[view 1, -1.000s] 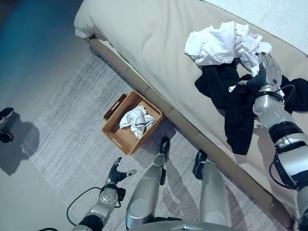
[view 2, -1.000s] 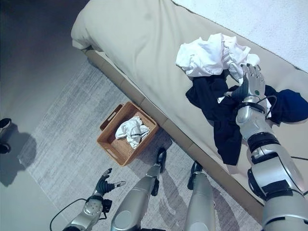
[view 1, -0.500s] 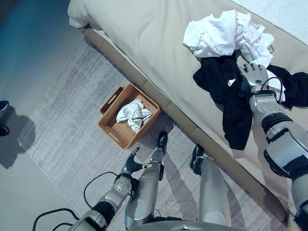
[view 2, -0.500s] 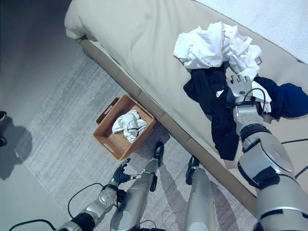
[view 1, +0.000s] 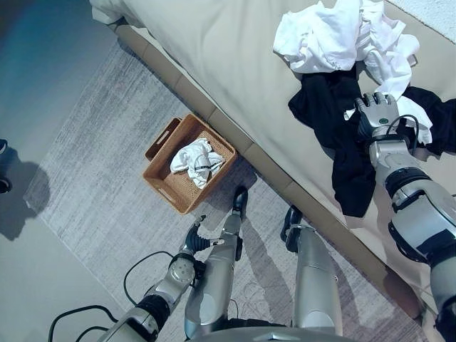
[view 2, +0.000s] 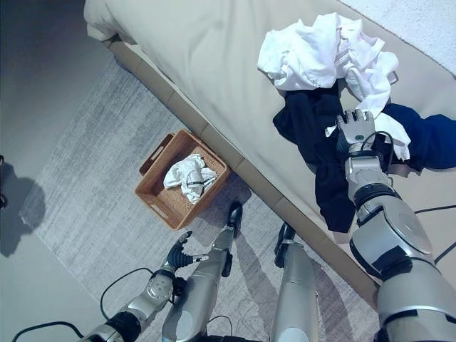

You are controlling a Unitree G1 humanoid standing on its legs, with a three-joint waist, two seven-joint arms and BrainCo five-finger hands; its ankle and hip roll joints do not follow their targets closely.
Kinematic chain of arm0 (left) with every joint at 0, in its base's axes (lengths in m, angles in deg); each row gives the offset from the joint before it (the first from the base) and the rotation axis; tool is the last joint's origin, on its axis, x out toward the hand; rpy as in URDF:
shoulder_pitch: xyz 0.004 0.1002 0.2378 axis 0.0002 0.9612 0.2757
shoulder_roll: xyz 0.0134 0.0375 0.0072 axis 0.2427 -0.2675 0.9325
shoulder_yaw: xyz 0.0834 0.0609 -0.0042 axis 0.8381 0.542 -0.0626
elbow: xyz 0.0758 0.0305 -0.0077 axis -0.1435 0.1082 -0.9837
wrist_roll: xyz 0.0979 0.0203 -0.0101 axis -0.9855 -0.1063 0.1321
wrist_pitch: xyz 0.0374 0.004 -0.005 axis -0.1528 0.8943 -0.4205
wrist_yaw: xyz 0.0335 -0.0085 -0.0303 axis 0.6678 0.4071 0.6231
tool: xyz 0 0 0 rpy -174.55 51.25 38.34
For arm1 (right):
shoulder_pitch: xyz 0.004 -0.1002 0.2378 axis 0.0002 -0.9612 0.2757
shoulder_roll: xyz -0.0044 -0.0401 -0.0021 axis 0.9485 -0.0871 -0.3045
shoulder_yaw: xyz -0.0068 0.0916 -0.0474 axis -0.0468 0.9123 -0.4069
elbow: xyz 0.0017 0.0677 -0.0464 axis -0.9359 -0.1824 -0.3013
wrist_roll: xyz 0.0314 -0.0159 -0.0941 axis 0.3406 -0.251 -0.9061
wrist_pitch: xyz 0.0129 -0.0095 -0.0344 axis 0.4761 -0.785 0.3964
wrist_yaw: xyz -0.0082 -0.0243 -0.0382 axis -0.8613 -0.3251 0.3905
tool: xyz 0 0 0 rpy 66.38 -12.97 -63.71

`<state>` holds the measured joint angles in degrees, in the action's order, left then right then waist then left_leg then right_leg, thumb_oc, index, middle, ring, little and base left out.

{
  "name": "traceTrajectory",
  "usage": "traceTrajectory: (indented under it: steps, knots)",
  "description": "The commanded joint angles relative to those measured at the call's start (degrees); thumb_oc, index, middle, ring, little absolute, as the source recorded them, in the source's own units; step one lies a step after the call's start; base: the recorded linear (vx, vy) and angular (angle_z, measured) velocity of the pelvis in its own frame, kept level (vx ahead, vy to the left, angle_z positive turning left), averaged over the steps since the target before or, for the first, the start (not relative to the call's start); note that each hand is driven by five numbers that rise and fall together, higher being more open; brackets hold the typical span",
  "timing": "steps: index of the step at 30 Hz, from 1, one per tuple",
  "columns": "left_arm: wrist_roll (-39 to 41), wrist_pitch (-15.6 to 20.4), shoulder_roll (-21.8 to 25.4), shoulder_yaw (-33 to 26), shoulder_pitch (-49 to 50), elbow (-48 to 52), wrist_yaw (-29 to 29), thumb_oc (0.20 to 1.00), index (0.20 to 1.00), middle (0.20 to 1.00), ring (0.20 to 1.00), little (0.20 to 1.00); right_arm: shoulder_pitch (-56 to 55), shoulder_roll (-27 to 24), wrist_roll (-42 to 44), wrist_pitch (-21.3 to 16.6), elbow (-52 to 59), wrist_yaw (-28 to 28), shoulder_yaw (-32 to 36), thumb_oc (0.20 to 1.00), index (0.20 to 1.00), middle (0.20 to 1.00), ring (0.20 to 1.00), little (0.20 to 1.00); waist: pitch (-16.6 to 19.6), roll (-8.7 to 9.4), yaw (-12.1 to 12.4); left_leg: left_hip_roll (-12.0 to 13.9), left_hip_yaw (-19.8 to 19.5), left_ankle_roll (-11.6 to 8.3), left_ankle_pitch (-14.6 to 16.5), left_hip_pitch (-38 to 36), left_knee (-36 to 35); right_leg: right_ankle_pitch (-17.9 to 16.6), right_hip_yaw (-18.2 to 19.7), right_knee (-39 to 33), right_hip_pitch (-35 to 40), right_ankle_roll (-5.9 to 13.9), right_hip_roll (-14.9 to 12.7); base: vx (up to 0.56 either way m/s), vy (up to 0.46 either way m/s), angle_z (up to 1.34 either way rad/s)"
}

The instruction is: Pick up clothes into the bucket

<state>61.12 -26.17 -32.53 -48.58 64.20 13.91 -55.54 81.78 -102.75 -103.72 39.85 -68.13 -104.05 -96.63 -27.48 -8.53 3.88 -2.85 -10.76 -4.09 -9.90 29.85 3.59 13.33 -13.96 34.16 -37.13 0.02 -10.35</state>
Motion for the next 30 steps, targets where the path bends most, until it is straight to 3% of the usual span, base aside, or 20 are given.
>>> traceTrajectory:
  steps: [1,11,13,14,15,18,23,30]
  knots:
    - [1.3,1.3,0.5,0.1,-1.8,0.8,-1.4,1.0,1.0,1.0,1.0,1.0,5.5,-2.2,-1.5,0.7,-1.2,-1.7,-0.5,1.0,1.0,1.0,1.0,1.0,-2.3,1.3,0.8,-1.8,0.2,1.57,5.2,-2.1,4.0,-8.0,3.9,-8.5,3.1,4.76,-1.1,0.0,0.0,0.0]
    - [1.6,1.6,0.5,0.6,-1.9,2.7,-2.0,1.0,1.0,1.0,1.0,1.0,5.6,-2.2,0.5,1.3,0.6,-5.3,2.0,1.0,1.0,1.0,1.0,1.0,-2.3,-0.07,1.0,-2.4,0.0,1.62,4.7,-0.9,3.8,-7.7,3.4,-7.5,1.7,4.81,-2.0,0.0,0.002,0.01]
    - [1.8,1.6,0.5,0.2,-1.8,2.6,-2.5,1.0,1.0,1.0,1.0,1.0,5.5,-2.0,10.7,-1.7,6.7,-9.0,9.1,1.0,1.0,1.0,1.0,1.0,-2.3,0.31,0.4,-2.4,0.2,1.65,4.8,-0.7,3.9,-7.8,3.5,-7.6,1.6,4.91,-2.1,0.0,0.0,0.0]
    - [1.8,1.6,0.5,0.2,-1.8,2.6,-2.5,1.0,1.0,1.0,1.0,1.0,5.5,-2.0,10.7,-1.7,6.7,-9.0,9.1,1.0,1.0,1.0,1.0,1.0,-2.3,0.32,0.4,-2.4,0.2,1.65,4.8,-0.7,3.9,-7.8,3.5,-7.6,1.6,4.91,-2.1,0.0,0.0,0.0]
    - [2.2,1.4,0.4,-0.8,-1.6,2.9,-3.5,1.0,1.0,1.0,1.0,1.0,2.9,-2.2,19.9,-5.1,17.2,-12.2,15.2,1.0,1.0,1.0,1.0,1.0,-2.3,1.11,-0.4,-2.3,0.6,1.74,5.0,-0.5,4.2,-7.8,3.8,-7.6,1.3,4.92,-2.0,0.0,0.0,0.0]
    - [2.0,1.5,0.2,-1.1,-1.1,2.9,-4.5,1.0,1.0,1.0,1.0,1.0,-2.2,-0.8,32.8,-11.3,26.7,-16.5,25.4,1.0,1.0,1.0,1.0,1.0,-2.3,1.88,-1.4,-2.3,0.8,1.97,5.6,-0.1,4.6,-7.6,4.0,-7.5,1.0,5.03,-2.1,0.0,0.0,0.0]
    - [1.1,1.6,1.2,-2.6,-0.2,3.8,-4.8,1.0,1.0,1.0,1.0,1.0,-8.4,-2.2,37.7,-14.2,33.8,-17.9,33.2,1.0,1.0,1.0,1.0,1.0,-2.3,2.65,-2.1,-2.4,1.1,1.89,5.9,0.1,4.7,-7.3,4.0,-7.1,0.8,5.06,-2.5,0.0,0.0,0.0]
    - [0.7,1.3,2.0,-3.6,0.9,4.7,-4.3,1.0,1.0,1.0,1.0,1.0,-13.5,-1.8,46.2,-17.3,32.0,-16.8,40.3,1.0,1.0,1.0,1.0,1.0,-2.3,3.21,-2.5,-2.5,1.9,2.08,6.3,0.6,5.2,-7.8,4.3,-7.4,0.5,5.26,-2.6,0.0,0.003,0.0]
